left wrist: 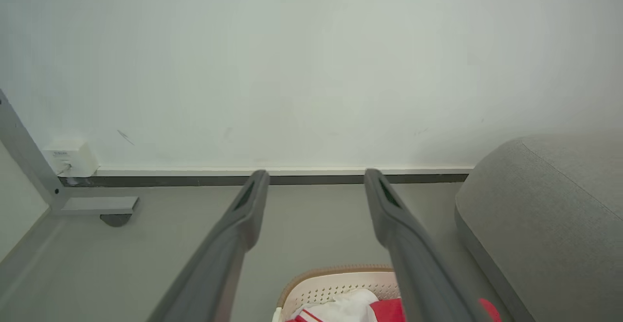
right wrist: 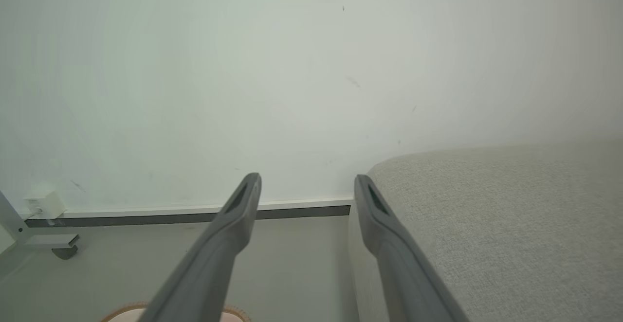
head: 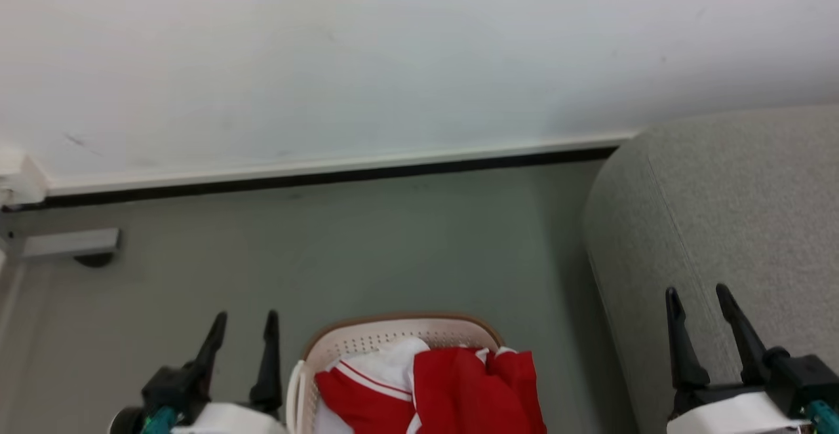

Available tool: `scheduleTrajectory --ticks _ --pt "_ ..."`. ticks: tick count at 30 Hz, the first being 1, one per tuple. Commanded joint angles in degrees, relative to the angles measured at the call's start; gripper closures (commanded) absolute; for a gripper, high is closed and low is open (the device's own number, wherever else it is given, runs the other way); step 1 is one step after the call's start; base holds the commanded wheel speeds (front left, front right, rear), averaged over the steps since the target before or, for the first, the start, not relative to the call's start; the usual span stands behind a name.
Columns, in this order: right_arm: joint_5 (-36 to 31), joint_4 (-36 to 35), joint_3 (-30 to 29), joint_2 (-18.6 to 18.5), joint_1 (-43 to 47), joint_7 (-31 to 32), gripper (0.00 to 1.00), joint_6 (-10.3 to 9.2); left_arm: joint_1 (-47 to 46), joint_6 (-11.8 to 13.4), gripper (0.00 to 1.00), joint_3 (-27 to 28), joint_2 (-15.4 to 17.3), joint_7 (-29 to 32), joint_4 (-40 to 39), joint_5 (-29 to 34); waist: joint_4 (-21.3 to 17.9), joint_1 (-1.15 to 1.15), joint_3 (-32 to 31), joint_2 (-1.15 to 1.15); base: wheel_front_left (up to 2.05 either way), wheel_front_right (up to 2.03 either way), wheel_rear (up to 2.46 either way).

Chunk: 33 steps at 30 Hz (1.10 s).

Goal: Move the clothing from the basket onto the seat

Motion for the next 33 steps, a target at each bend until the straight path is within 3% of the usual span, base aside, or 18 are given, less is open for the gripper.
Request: scheduleTrajectory --ticks 1,6,12,19,26,33 --pt "-0.29 -0.68 0.07 -0.12 -1.51 0.02 0.00 -0.12 -1.94 -0.52 0.00 -0.79 0.30 -0.04 0.71 1.11 -2.28 0.00 3.57 0.00 0.00 0.00 0.00" --pt "-0.23 -3.02 0.66 -0.08 -5.11 0.02 0.00 -0.12 -9.46 -1.93 0.00 -5.47 0.31 -0.04 4.68 3.22 -4.65 0.00 10.75 0.00 0.00 0.00 0.00" --pt "0.41 -5.07 1.88 -0.03 -10.20 0.02 0.00 -0.12 -21.24 -3.02 0.00 -14.98 0.33 0.31 13.63 6.24 -6.47 0.00 20.99 0.00 0.00 0.00 0.00" --pt "0.91 -7.51 3.89 -0.01 -15.84 0.03 0.00 -0.12 -33.79 -3.35 0.00 -24.86 0.39 6.63 25.18 3.64 -6.94 0.00 31.84 0.00 0.00 0.00 0.00" --pt "-0.86 -9.26 4.15 -0.01 -19.22 0.02 0.00 -0.12 -41.69 -3.25 0.00 -30.67 0.41 11.79 36.57 3.53 -6.41 0.00 38.95 0.00 0.00 0.00 0.00" --pt "-3.43 -10.34 3.76 -0.10 -19.38 0.02 0.00 -0.12 -47.38 -2.99 0.00 -33.03 0.34 12.14 43.28 -0.36 -4.89 0.00 42.56 0.00 0.00 0.00 0.00"
